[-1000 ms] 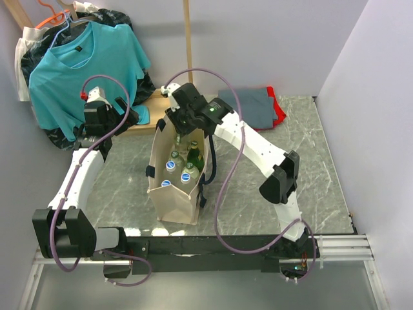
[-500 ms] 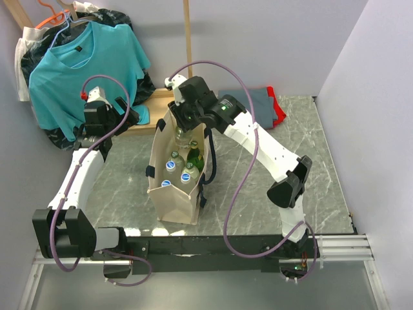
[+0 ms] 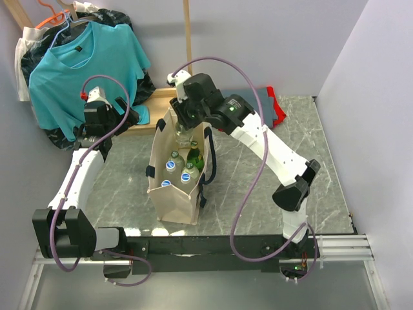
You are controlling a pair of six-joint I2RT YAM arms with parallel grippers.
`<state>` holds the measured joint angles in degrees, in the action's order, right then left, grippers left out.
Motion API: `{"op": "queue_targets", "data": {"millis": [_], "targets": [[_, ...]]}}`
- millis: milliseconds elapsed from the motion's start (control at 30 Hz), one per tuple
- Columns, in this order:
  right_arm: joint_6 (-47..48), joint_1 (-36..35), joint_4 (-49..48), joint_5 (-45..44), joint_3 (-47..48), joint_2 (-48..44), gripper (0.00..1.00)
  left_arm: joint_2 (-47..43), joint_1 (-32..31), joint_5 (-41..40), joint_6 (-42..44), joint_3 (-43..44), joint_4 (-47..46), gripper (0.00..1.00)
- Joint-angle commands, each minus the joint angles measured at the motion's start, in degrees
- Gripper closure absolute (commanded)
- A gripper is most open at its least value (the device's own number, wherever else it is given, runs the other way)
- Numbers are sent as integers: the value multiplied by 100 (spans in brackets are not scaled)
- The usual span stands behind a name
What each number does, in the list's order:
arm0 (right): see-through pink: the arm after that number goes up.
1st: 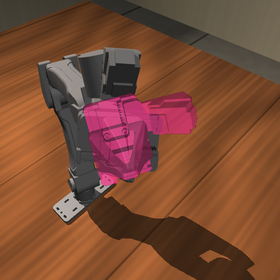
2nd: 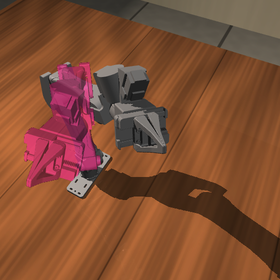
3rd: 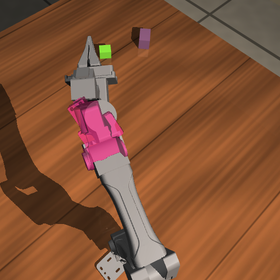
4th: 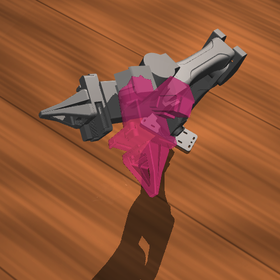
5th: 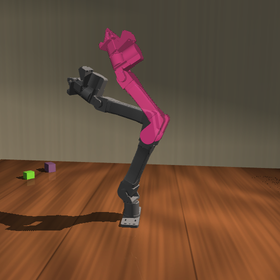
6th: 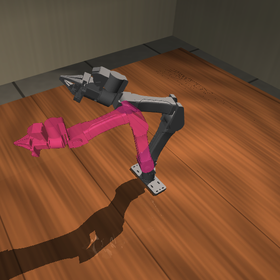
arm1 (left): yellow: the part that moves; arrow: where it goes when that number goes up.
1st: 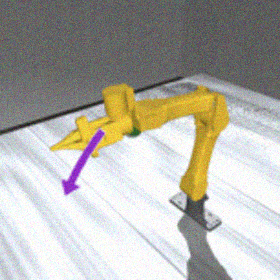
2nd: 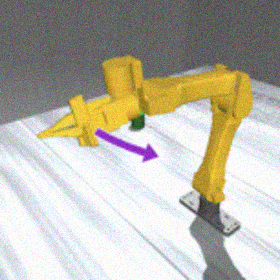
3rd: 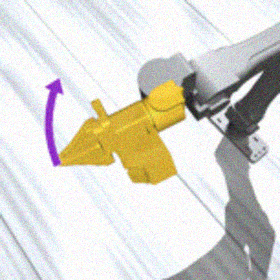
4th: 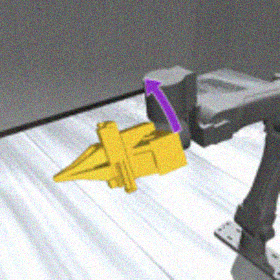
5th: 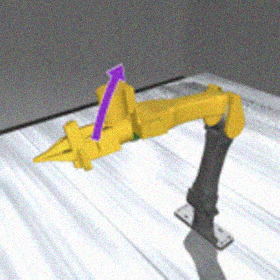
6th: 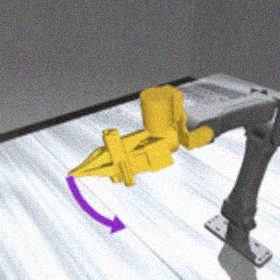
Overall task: Take the beverage out of the canvas bag
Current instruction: Take out the drink from the canvas bag.
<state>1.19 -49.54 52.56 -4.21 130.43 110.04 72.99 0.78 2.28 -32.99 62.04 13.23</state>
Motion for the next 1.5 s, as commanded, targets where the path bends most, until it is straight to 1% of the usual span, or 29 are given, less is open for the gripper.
{"op": "queue_targets", "data": {"millis": [0, 233, 500, 700, 833, 933, 1133, 1367, 1467], "targets": [[144, -65, -1019, -230, 527, -756, 100, -57, 2, 79, -93, 71, -93, 4], [259, -100, -1204, -344, 685, -835, 100, -66, 2, 62, -111, 54, -102, 4], [320, -161, -1397, -563, 589, -1037, 100, -57, -7, 167, -172, 54, -163, 4], [487, -188, -1459, -634, 545, -1204, 100, -118, -34, -17, -216, -7, -180, 4], [575, -188, -1459, -844, 527, -1300, 100, -311, -42, -158, -251, -113, -269, 4], [584, -188, -1511, -897, 387, -1423, 100, -329, -51, -141, -251, -104, -278, 4], [681, -179, -1582, -1275, 229, -1617, 100, -347, -51, -167, -251, -113, -225, 4], [488, 137, -1547, -1390, 132, -1775, 100, -329, -51, -88, -252, -105, -251, 4], [338, 444, -1476, -1364, 53, -1828, 100, -294, -43, -17, -234, -87, -260, 4]]}}
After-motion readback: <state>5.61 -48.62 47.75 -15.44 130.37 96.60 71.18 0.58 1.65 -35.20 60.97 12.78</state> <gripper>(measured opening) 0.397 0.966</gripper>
